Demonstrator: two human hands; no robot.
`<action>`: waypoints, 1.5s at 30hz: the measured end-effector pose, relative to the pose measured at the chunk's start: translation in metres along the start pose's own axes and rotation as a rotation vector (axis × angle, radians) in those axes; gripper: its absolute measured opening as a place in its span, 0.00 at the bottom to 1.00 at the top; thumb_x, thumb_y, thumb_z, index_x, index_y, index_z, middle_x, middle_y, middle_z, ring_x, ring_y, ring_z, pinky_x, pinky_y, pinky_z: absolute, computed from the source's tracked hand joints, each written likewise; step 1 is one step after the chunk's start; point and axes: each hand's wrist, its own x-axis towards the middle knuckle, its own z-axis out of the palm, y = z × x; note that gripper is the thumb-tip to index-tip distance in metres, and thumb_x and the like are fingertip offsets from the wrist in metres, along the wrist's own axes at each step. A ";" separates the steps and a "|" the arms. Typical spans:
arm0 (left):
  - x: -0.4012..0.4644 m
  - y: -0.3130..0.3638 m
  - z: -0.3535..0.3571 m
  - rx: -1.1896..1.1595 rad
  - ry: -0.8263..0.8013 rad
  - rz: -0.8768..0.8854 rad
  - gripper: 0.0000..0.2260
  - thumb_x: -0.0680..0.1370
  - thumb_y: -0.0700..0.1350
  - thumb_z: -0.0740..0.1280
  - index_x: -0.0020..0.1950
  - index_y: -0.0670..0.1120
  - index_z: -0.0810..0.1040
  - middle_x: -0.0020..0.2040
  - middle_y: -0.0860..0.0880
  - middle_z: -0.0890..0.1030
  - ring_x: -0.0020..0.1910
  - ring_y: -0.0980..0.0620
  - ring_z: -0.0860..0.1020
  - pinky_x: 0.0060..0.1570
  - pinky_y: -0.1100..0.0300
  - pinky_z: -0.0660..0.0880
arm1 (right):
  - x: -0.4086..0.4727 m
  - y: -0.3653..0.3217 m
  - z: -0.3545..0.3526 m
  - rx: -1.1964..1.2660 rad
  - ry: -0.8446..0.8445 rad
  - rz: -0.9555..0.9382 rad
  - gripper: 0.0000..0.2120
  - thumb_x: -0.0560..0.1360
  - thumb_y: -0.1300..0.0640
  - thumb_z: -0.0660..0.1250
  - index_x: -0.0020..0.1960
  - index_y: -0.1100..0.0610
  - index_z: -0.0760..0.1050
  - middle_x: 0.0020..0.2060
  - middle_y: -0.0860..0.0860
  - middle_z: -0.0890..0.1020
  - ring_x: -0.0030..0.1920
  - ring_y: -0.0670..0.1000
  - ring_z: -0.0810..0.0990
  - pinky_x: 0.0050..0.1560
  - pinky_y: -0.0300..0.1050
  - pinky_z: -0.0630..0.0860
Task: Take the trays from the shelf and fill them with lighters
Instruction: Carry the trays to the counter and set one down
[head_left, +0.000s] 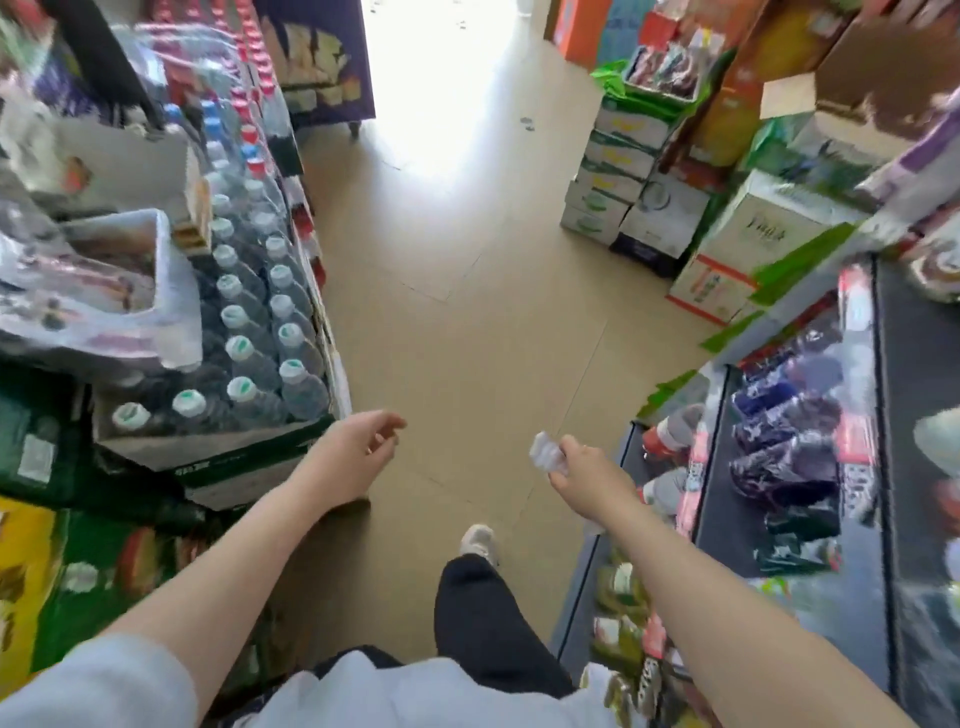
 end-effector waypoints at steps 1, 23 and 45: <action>0.025 0.003 -0.008 0.003 -0.007 -0.019 0.11 0.78 0.43 0.61 0.60 0.48 0.74 0.50 0.51 0.78 0.44 0.57 0.76 0.45 0.64 0.72 | 0.025 -0.002 -0.018 0.016 -0.001 -0.006 0.05 0.77 0.55 0.56 0.48 0.57 0.63 0.48 0.58 0.77 0.45 0.58 0.75 0.38 0.47 0.67; 0.499 -0.056 -0.215 0.031 0.032 -0.238 0.12 0.78 0.42 0.61 0.61 0.46 0.73 0.52 0.49 0.78 0.43 0.54 0.76 0.42 0.62 0.74 | 0.529 -0.214 -0.301 -0.175 -0.013 -0.255 0.09 0.76 0.54 0.57 0.53 0.57 0.67 0.51 0.57 0.78 0.43 0.57 0.73 0.36 0.44 0.65; 0.886 -0.138 -0.433 -0.108 0.392 -0.653 0.08 0.77 0.43 0.61 0.55 0.51 0.74 0.47 0.50 0.79 0.43 0.50 0.78 0.43 0.55 0.74 | 0.990 -0.501 -0.530 -0.232 -0.131 -0.723 0.07 0.74 0.53 0.58 0.48 0.57 0.65 0.41 0.54 0.75 0.42 0.59 0.75 0.38 0.48 0.69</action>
